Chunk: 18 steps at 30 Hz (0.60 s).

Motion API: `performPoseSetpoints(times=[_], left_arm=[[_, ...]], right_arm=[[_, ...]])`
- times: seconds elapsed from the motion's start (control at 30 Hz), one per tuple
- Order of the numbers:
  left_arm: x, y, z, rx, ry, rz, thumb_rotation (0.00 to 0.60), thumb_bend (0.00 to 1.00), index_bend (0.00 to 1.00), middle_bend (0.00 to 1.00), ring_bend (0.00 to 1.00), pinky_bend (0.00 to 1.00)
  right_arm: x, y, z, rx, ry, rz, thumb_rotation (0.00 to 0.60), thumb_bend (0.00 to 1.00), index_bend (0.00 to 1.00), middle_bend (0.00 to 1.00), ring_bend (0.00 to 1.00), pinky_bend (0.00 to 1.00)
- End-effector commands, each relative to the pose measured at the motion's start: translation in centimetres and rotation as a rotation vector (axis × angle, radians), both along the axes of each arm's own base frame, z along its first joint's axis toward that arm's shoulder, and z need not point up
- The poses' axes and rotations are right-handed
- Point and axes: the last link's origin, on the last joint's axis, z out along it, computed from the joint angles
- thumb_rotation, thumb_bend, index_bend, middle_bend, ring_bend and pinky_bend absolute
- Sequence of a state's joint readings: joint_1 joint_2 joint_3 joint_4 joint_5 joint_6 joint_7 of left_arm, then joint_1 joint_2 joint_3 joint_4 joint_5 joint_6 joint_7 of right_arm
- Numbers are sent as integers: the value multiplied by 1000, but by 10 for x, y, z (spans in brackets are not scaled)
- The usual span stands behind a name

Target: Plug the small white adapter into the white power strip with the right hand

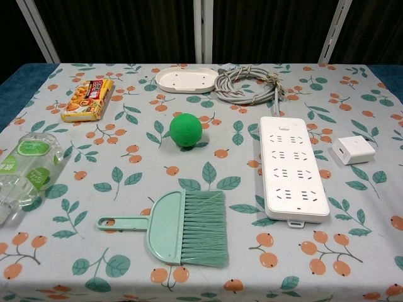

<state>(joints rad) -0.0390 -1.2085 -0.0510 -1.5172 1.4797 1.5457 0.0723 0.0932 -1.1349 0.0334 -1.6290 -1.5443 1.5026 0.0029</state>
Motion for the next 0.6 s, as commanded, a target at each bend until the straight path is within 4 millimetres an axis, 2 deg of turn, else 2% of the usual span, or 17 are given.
performPoseSetpoints(times=[0.03, 0.3, 0.4, 0.6], left_arm=[[-1, 0, 0, 0, -7, 3, 600, 143, 36, 0, 0, 0], [-2, -1, -4, -4, -23, 1, 600, 143, 36, 0, 0, 0], [-2, -1, -7, -5, -32, -2, 600, 143, 36, 0, 0, 0], [-1, -3, -10, -8, -49, -11, 600, 143, 36, 0, 0, 0]], right_arm=[[1, -1, -1, 0, 0, 0, 600, 129, 99, 85, 0, 0], [3, -9, -12, 33, 6, 1, 600, 129, 99, 101, 0, 0], [4, -21, -22, 48, 26, -6, 600, 127, 99, 120, 0, 0], [7, -56, -58, 111, 53, -10, 600, 87, 97, 134, 0, 0]])
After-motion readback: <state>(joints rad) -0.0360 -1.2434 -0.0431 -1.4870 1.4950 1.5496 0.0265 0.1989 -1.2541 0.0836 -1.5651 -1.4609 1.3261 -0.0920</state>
